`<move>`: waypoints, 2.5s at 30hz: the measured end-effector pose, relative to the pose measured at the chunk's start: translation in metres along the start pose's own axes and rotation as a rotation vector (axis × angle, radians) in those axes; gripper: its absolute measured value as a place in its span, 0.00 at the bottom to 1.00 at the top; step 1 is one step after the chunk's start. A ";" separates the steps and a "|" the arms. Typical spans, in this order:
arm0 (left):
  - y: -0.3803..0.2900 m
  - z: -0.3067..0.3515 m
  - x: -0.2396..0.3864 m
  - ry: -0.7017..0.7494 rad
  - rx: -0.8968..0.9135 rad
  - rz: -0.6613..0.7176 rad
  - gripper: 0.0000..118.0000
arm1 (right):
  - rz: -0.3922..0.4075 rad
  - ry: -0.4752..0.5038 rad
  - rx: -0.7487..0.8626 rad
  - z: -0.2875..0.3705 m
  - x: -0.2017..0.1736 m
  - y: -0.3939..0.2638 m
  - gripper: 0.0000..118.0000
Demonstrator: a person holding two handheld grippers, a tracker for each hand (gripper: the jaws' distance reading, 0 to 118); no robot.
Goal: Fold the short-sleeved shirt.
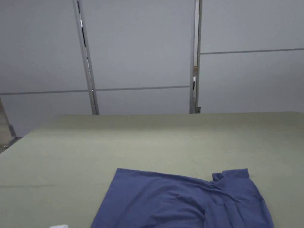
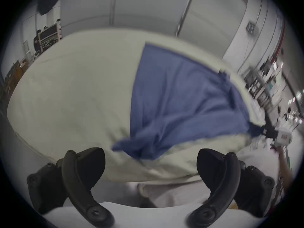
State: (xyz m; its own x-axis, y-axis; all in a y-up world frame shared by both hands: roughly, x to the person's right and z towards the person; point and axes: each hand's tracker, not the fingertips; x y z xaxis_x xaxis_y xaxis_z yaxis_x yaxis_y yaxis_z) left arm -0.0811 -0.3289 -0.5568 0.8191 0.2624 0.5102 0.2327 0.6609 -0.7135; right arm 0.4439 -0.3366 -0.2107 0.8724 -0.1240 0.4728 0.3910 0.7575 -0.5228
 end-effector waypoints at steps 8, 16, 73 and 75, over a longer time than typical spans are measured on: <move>0.085 0.196 0.071 0.042 0.734 -0.025 1.00 | 0.012 0.044 0.800 0.182 -0.072 0.145 1.00; 0.086 0.289 0.109 0.095 1.061 -0.133 0.00 | -0.045 0.034 1.047 0.229 -0.094 0.167 0.02; 0.044 0.008 0.049 -0.139 0.139 0.028 0.06 | 0.312 0.028 -0.038 -0.027 -0.055 0.013 0.98; 0.040 0.005 0.051 -0.119 0.127 0.014 0.06 | 0.380 0.022 -0.098 -0.041 -0.065 0.008 0.98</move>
State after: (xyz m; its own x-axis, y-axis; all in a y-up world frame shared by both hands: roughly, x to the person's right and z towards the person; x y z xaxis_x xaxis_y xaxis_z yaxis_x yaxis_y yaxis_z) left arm -0.0326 -0.2853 -0.5573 0.7521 0.3485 0.5594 0.1476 0.7381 -0.6583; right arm 0.4026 -0.3494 -0.2747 0.9660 0.1389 0.2179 0.0643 0.6875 -0.7234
